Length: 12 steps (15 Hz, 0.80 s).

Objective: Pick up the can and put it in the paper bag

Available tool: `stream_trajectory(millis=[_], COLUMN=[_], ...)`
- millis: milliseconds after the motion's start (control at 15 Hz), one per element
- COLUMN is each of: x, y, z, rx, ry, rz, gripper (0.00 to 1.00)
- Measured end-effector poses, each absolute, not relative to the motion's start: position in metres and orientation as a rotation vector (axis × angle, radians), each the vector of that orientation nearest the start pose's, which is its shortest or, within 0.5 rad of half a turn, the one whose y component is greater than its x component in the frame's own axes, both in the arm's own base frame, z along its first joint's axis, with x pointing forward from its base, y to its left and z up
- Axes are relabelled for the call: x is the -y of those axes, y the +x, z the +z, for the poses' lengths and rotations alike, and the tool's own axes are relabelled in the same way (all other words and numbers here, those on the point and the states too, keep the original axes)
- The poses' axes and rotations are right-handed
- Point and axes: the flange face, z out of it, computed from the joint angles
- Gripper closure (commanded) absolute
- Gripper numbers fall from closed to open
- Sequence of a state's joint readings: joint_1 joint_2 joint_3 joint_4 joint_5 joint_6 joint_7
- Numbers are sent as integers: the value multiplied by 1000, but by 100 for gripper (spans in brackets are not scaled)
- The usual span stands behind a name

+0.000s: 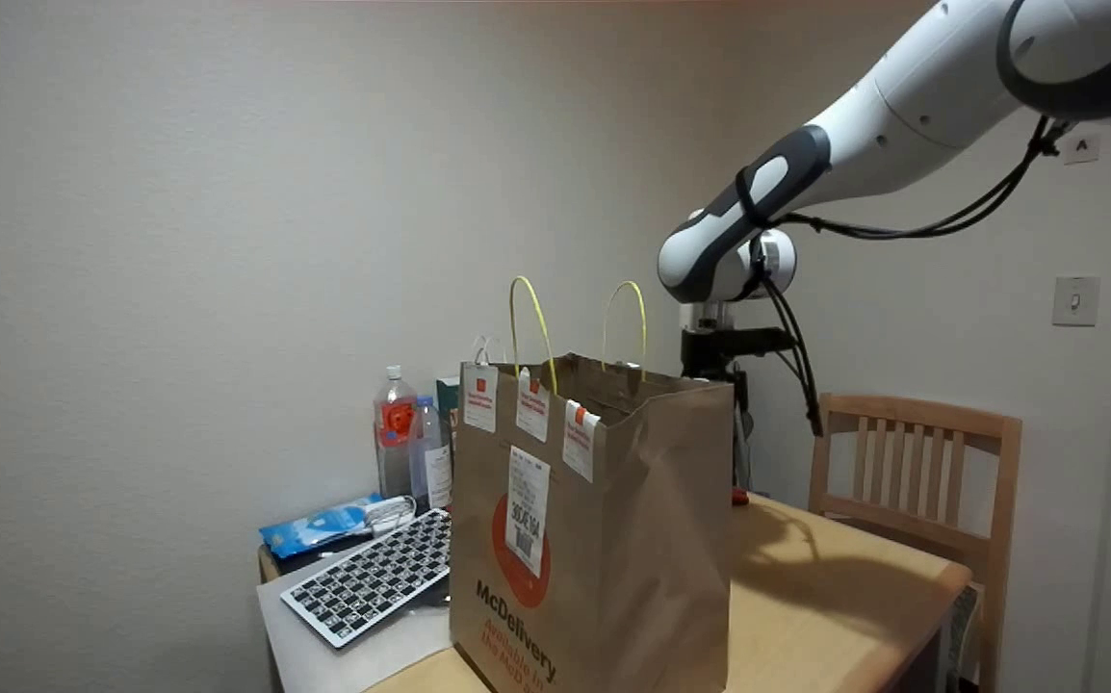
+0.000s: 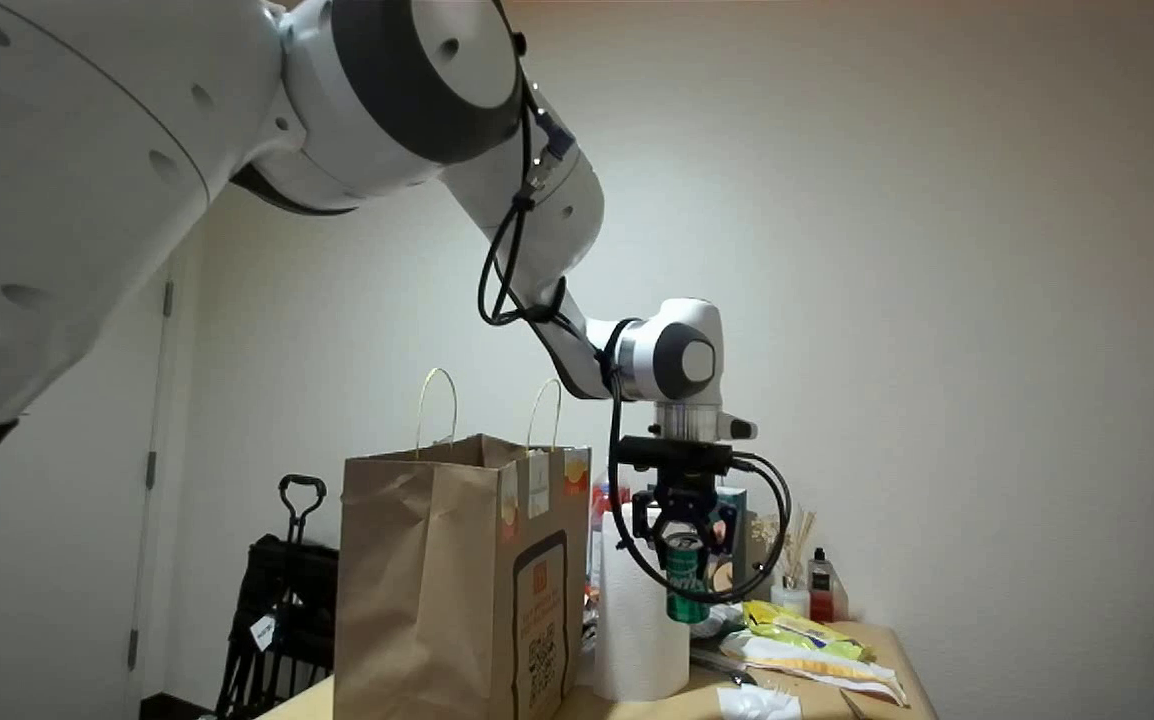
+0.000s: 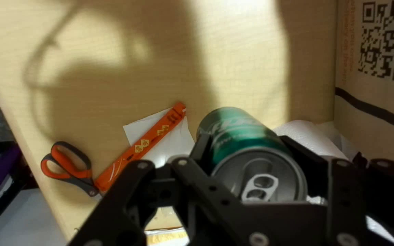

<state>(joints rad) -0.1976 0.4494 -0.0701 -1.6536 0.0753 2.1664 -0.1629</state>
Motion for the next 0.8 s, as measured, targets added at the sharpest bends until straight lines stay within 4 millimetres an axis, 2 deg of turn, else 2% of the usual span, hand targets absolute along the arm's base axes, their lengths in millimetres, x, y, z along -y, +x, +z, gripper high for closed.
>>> stream_trajectory(millis=[67,133,267,400,467,800], x=[165,161,156,156,157,151], y=[653,649,641,637,636,637], z=[369,380,392,395,394,395], rx=[-184,-159,-139,-140,-142,-102], ry=[-3134,-3152,-3168,-3170,-3170,-3156], rz=[-108,-112,-125,-125,-121,-124], gripper=[73,48,48,48,73,73])
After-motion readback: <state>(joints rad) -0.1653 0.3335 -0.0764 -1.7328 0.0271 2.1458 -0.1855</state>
